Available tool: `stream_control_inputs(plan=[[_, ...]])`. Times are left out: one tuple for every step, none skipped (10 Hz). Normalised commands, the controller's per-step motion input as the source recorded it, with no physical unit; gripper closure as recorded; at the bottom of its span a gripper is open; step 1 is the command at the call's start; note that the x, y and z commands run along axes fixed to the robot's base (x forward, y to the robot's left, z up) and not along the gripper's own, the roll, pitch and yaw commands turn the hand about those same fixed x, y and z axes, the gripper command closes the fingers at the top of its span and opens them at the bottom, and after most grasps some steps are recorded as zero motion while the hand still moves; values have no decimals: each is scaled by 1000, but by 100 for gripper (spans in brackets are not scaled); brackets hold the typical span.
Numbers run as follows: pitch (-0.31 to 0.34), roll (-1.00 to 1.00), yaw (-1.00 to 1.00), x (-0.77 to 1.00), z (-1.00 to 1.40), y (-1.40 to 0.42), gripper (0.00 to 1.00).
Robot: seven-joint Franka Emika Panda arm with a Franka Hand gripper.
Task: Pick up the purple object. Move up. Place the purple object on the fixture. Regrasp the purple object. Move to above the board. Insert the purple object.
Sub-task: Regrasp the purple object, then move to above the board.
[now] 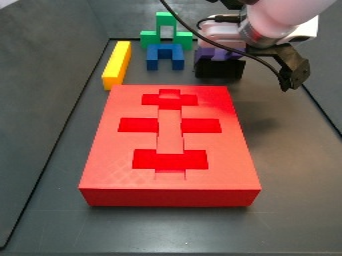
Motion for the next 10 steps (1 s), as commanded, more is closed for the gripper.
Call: stream_control_inputs(plan=[[0, 0, 0, 0, 0, 0, 100], [0, 0, 0, 0, 0, 0, 100], [0, 0, 0, 0, 0, 0, 100], [0, 0, 0, 0, 0, 0, 100], [0, 0, 0, 0, 0, 0, 100], [0, 0, 0, 0, 0, 0, 100], [0, 0, 0, 0, 0, 0, 100], [0, 0, 0, 0, 0, 0, 100], [0, 0, 0, 0, 1400, 0, 100], [9, -6, -95, -14, 1400, -6, 100]])
